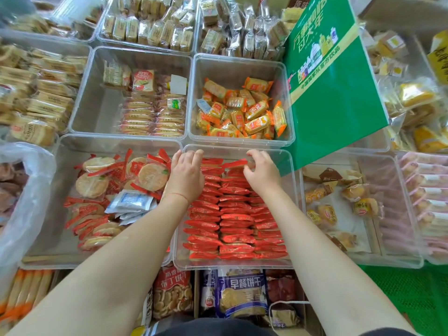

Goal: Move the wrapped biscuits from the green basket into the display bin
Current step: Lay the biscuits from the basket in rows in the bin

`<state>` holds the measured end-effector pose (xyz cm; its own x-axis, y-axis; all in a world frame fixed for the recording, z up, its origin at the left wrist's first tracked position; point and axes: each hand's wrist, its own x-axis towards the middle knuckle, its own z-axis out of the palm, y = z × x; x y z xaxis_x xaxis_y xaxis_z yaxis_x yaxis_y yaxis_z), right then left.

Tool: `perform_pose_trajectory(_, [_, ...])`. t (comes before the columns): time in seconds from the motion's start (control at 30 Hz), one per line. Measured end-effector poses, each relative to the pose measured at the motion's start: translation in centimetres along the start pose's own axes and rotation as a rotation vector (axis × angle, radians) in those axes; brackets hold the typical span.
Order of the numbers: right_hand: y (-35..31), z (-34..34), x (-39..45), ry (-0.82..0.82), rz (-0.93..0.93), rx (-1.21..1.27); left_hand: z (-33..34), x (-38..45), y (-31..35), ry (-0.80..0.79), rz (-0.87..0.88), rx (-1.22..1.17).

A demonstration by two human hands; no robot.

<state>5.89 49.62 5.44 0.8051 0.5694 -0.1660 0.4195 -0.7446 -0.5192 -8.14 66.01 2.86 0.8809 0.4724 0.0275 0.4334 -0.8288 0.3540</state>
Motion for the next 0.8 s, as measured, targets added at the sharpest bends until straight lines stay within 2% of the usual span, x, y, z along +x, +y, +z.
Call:
perform_pose_trajectory(0.13, [-0.3,1.3,-0.1,-0.034,0.056,0.012,-0.2,0.0,0.1,-0.034,0.004,0.035])
perform_pose_trajectory(0.27, [-0.3,2.6,0.4,-0.072,0.223,-0.119,-0.3,0.0,0.2,-0.052,0.005,0.05])
perform_pose_trajectory(0.43, [-0.9,2.6,1.4,-0.057,0.343,-0.193,-0.4,0.0,0.3,-0.053,0.004,0.049])
perform_pose_trajectory(0.57, [-0.3,2.7,2.2,-0.117,0.51,-0.104,-0.4,-0.1,0.3,-0.038,0.01,0.052])
perform_pose_trajectory(0.73, [-0.5,2.7,3.3,-0.279,0.378,-0.002,-0.5,-0.1,0.2,-0.046,0.012,0.058])
perform_pose_trajectory(0.8, [-0.5,3.2,3.4,-0.305,0.381,0.009,-0.6,0.0,0.3,-0.05,0.013,0.059])
